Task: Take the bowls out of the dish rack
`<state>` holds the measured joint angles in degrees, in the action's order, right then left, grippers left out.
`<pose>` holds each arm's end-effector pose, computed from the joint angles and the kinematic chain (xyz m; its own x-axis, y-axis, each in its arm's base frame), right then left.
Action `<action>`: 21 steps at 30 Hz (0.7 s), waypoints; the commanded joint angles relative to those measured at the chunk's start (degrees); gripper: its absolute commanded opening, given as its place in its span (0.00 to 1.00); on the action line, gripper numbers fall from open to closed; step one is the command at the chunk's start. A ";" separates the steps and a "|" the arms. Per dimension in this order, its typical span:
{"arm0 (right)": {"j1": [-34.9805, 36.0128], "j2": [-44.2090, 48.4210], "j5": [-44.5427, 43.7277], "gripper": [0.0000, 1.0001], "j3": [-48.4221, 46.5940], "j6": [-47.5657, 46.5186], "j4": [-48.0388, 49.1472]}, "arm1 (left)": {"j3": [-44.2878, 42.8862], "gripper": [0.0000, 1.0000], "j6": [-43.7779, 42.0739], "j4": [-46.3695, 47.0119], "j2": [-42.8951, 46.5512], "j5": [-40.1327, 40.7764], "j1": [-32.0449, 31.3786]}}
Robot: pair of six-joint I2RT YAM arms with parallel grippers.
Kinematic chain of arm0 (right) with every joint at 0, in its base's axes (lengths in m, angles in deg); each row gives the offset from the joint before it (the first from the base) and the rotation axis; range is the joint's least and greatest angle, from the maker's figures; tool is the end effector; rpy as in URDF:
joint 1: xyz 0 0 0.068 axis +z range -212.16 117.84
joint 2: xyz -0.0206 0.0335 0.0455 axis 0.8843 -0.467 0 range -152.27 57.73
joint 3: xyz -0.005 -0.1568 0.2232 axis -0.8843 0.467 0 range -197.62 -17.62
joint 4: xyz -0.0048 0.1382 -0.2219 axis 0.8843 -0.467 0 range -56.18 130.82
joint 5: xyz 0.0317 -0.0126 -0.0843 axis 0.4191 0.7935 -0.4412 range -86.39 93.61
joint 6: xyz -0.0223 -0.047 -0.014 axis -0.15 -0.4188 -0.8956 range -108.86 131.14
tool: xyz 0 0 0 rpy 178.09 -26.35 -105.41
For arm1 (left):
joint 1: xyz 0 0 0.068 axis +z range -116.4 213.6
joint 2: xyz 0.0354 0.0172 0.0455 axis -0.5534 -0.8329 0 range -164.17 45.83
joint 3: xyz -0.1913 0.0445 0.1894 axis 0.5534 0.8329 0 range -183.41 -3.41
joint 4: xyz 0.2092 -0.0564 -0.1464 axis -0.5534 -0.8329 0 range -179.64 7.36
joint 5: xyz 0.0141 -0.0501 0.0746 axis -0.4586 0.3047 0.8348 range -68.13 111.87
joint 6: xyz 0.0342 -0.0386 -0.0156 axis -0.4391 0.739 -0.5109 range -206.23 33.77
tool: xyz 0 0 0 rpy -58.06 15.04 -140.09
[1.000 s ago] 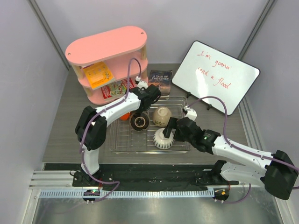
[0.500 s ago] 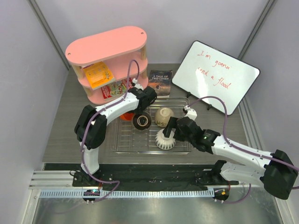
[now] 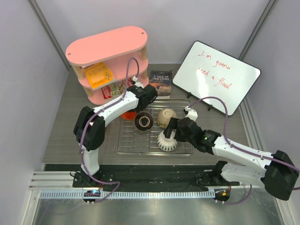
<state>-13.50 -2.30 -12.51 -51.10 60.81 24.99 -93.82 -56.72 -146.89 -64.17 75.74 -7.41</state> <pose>0.1488 0.1541 0.2133 -0.7349 0.2734 -0.6207 -0.0397 0.8962 0.4418 0.2992 -0.2221 0.2416 -0.8112 0.3205 -0.4891 -0.0898 0.7581 0.6459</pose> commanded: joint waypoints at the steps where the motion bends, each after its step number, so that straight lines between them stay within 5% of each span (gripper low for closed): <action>1: -0.15 -0.26 -0.05 1.00 0.34 -0.19 1.68 | -3.28 0.00 0.81 2.54 7.85 -4.98 0.67; 11: -0.32 0.09 0.12 1.00 0.78 -0.01 1.60 | 0.76 0.00 3.08 4.48 19.18 -12.90 6.82; 21: -0.33 0.35 0.12 1.00 0.95 -0.01 1.60 | 24.37 0.00 9.50 12.48 40.97 -25.38 25.70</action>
<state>-13.56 -2.30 -12.47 -50.40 60.83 25.03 -75.61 -50.64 -139.46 -30.94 56.20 12.15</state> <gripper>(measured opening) 0.996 0.054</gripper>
